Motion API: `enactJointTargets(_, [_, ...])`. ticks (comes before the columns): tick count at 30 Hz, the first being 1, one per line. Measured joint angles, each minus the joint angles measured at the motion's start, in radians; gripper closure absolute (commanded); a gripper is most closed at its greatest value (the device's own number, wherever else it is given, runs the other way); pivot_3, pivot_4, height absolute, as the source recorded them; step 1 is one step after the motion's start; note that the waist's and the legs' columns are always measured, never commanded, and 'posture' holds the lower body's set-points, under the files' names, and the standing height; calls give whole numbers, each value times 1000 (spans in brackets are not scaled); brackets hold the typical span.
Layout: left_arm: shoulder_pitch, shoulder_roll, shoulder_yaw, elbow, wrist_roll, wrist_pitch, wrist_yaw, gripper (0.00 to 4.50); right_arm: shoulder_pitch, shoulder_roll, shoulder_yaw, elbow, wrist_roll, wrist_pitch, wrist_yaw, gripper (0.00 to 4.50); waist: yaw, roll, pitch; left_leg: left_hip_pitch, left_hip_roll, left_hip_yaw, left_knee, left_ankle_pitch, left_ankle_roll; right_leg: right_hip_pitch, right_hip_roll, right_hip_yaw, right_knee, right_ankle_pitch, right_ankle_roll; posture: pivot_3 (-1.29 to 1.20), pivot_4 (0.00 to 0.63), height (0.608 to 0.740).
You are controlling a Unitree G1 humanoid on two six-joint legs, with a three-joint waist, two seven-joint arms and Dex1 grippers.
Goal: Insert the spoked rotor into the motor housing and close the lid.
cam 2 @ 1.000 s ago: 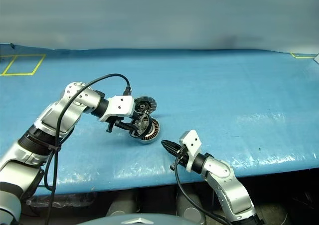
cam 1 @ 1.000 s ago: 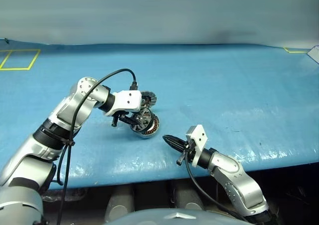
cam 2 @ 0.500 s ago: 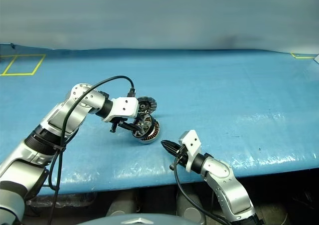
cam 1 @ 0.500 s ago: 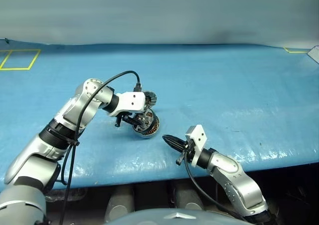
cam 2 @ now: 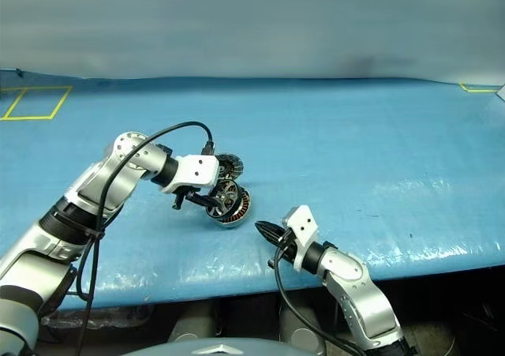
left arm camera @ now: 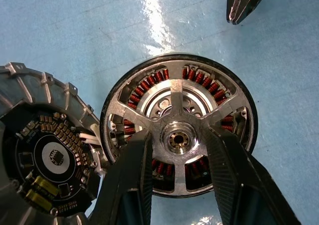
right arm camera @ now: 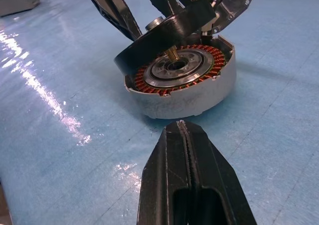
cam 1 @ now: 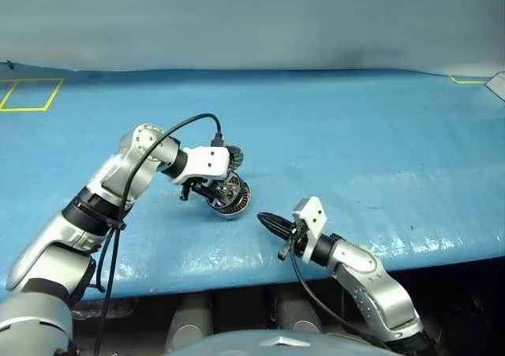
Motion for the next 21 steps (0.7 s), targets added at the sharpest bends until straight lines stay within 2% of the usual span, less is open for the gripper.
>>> enactJointTargets(2, [0, 0, -5, 2, 1, 0, -9, 2286, -1, 2, 0, 2, -2, 0, 0, 4500, 0, 0, 0, 0, 0, 0, 0, 0, 0, 0, 0, 0, 0, 0, 0, 0, 150, 740])
enactJointTargets(8, [-10, -2, -20, 18, 6, -15, -23, 221, -1, 5, 0, 5, -7, 0, -11, 4500, 1, 0, 0, 0, 0, 0, 0, 0, 0, 0, 0, 0, 0, 0, 0, 0, 150, 740])
enactJointTargets(9, [-12, -4, -25, 21, 9, -18, -25, 16, -1, 6, 0, 4, -8, 0, -12, 4500, 1, 0, 0, 0, 0, 0, 0, 0, 0, 0, 0, 0, 0, 0, 0, 0, 150, 740])
enactJointTargets(14, [-23, -15, -24, 26, -14, -16, -38, 16, 2, 8, 0, 4, -9, 0, -15, 4500, 2, 0, 0, 0, 0, 0, 0, 0, 0, 0, 0, 0, 0, 0, 0, 0, 150, 740])
enactJointTargets(18, [-21, -14, 9, -19, -86, 10, -75, 877, 2, 5, -3, 3, -8, 2, -16, 4500, 0, 0, 0, 0, 0, 0, 0, 0, 0, 0, 0, 0, 0, 0, 0, 0, 150, 740])
enactJointTargets(21, [5, 12, 42, -54, -123, 28, -84, 1950, -3, -6, -9, -5, -9, 6, -18, 4500, -2, 0, 0, 0, 0, 0, 0, 0, 0, 0, 0, 0, 0, 0, 0, 0, 150, 740])
